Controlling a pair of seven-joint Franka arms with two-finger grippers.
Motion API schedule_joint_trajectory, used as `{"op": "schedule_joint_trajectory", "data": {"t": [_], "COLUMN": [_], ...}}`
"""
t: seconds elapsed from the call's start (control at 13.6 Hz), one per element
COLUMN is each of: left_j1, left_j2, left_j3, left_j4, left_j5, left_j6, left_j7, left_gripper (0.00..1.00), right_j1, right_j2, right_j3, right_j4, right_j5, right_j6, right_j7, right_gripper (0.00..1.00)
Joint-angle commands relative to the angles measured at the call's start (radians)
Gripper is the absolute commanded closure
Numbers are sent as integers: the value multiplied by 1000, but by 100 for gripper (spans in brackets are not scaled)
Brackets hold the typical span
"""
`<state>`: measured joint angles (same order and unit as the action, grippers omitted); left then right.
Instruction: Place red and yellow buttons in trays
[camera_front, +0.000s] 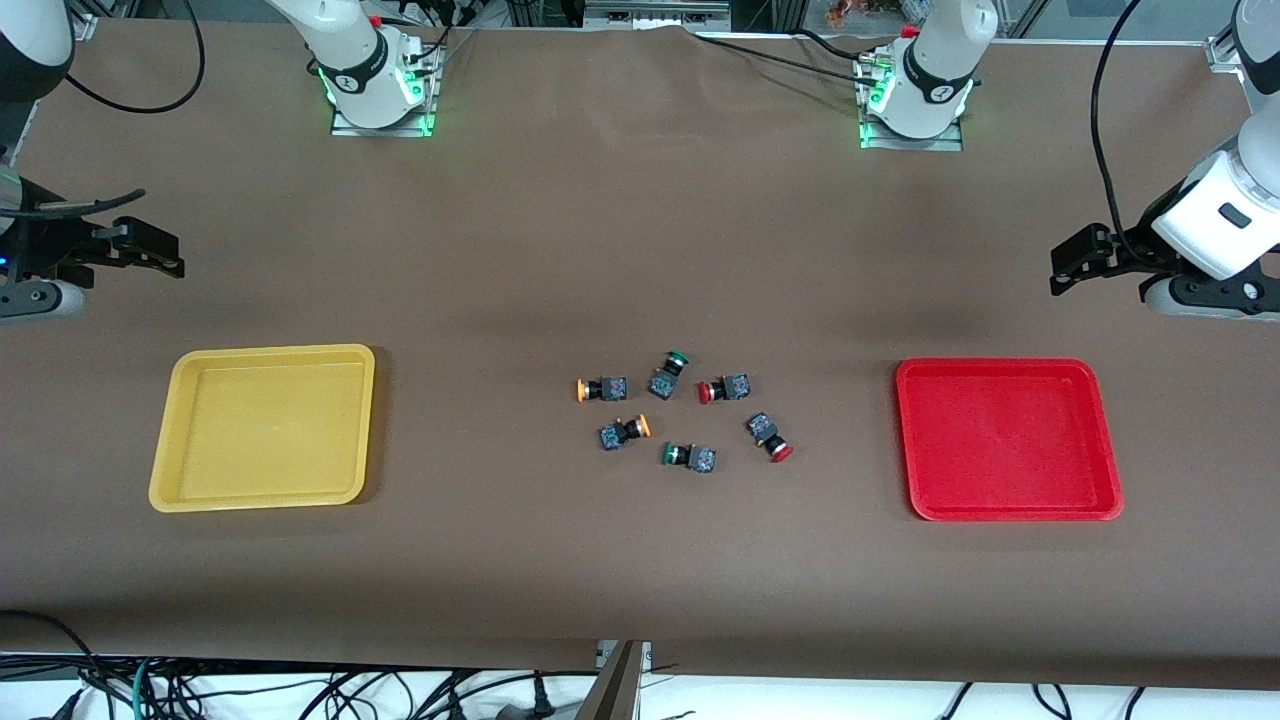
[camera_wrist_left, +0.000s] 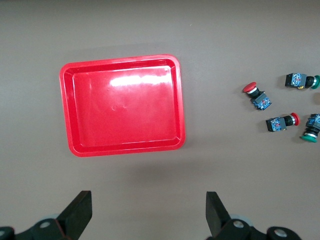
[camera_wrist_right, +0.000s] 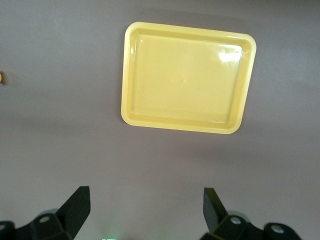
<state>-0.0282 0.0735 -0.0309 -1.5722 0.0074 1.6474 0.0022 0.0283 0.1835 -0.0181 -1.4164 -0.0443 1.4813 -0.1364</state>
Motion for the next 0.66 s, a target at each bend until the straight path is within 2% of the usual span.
{"op": "schedule_joint_trajectory", "data": {"t": [0.0, 0.44, 0.59], "left_j1": [-1, 1, 1], "left_j2": [-5, -5, -5], "left_j3": [-6, -6, -6], "left_j4": [14, 14, 14], "left_j5": [17, 17, 17], "left_j6": [-14, -14, -14], "left_j7": [-13, -13, -13], "left_gripper": [0, 0, 0], "right_j1": [-10, 2, 31], "right_j2": [14, 102, 135], "right_j3": [3, 4, 9], "right_j4": [1, 5, 7], "right_j5": [-17, -19, -11], "right_j6": [2, 82, 125], "right_j7": [-6, 0, 76], "right_gripper": [0, 0, 0]}}
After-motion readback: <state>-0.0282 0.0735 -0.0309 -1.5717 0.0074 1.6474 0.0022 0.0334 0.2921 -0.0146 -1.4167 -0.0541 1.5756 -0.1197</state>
